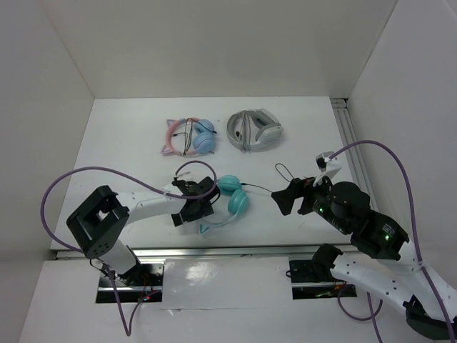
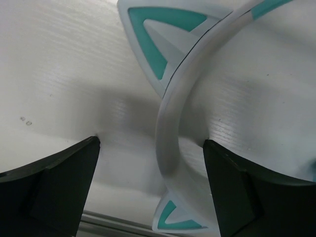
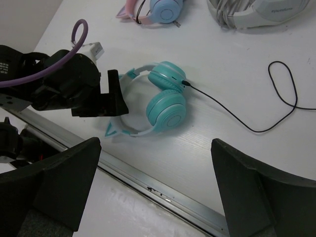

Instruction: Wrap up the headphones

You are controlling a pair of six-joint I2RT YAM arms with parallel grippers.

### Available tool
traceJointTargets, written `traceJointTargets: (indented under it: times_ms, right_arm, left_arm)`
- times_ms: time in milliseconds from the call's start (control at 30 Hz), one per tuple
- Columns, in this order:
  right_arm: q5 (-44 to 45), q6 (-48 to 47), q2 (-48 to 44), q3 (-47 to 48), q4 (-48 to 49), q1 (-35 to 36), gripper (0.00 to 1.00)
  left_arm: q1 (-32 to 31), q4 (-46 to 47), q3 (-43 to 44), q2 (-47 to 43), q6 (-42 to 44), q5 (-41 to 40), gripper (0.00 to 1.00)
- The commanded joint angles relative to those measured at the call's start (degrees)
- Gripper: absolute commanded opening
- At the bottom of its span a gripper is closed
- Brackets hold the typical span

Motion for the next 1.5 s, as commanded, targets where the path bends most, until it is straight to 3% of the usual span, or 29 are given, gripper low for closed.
traceJointTargets:
  times_ms: [0,167,300,333,367,433,533,667,733,767,867,933,1000,1100,1200,1400,1467]
  right_arm:
    - [-1.28,-1.76,-0.29,2.16,1.35,-0.4,1.0]
    - [-1.81,-1.77,-0.29,1.63,1.87,-0.4,1.0]
    - [-1.81,-1.77,-0.29,1.63,1.87,-0.4,1.0]
    - [-1.81,-1.77,-0.29,1.63,1.87,-0.4,1.0]
    - [-1.81,-1.77,-0.29,1.63,2.4,-0.4,1.0]
    - [-2.33,-1.77,-0.81,1.63,2.4,-0.4,1.0]
    - [-2.33,-1.77,-0.82,1.63,2.4,-0.4,1.0]
    - [-4.43,-1.16,-0.29,1.11,4.24,-0.4,1.0]
    - [-8.02,-0.37,-1.07,-0.47,8.01,-0.4,1.0]
    - [-14.4,-0.36,-2.12,-1.96,10.81,-0.4,1.0]
    - [-21.39,0.25,-9.14,-9.69,25.38,-0.4,1.0]
    - [-17.75,0.87,-9.78,-12.51,27.09,-0.4,1.0]
    - [-17.71,0.87,-8.12,-12.52,27.1,-0.4,1.0]
    - [-20.69,-0.88,-4.6,-13.92,33.15,-0.4,1.0]
    - [-16.42,-2.46,-1.35,-13.92,38.33,-0.4,0.99]
    - [-15.87,-4.05,3.83,-17.52,47.47,-0.4,0.98]
    - [-19.63,-4.05,6.98,-19.88,52.38,-0.4,0.96]
  left_arm:
    - [0.66,1.42,-0.89,1.54,-2.05,-0.31,1.0]
    - [1.8,4.58,-3.52,1.54,-1.43,1.53,0.97]
    - [3.03,5.29,-4.67,1.54,-1.43,3.29,0.58]
    - [3.03,6.16,-5.36,1.54,-1.43,3.29,0.42]
    - [3.56,6.69,-5.98,1.54,-1.43,3.99,0.33]
    - [3.56,7.3,-5.99,1.54,-0.29,4.52,0.25]
    - [3.56,5.82,-5.99,3.12,-0.29,4.52,0.0]
    - [3.03,-0.21,-3.63,-0.11,0.33,1.63,0.0]
    - [2.34,-4.88,-2.13,-6.78,-0.2,-0.83,0.0]
    - [1.63,-7.52,0.14,-9.59,-0.2,-4.23,0.0]
    - [0.84,-22.69,7.6,-20.23,0.5,-12.05,0.0]
    - [0.31,-29.12,16.36,-29.5,4.86,-17.85,0.0]
    - [0.92,-31.27,18.6,-32.96,9.68,-18.67,0.0]
    - [5.03,-34.95,29.91,-34.76,18.66,-18.69,0.0]
    - [7.42,-39.87,36.97,-32.48,22.89,-17.46,0.0]
    - [9.8,-41.56,42.52,-33.25,26.95,-14.21,0.0]
    - [11.11,-41.56,44.19,-33.26,27.57,-13.58,0.0]
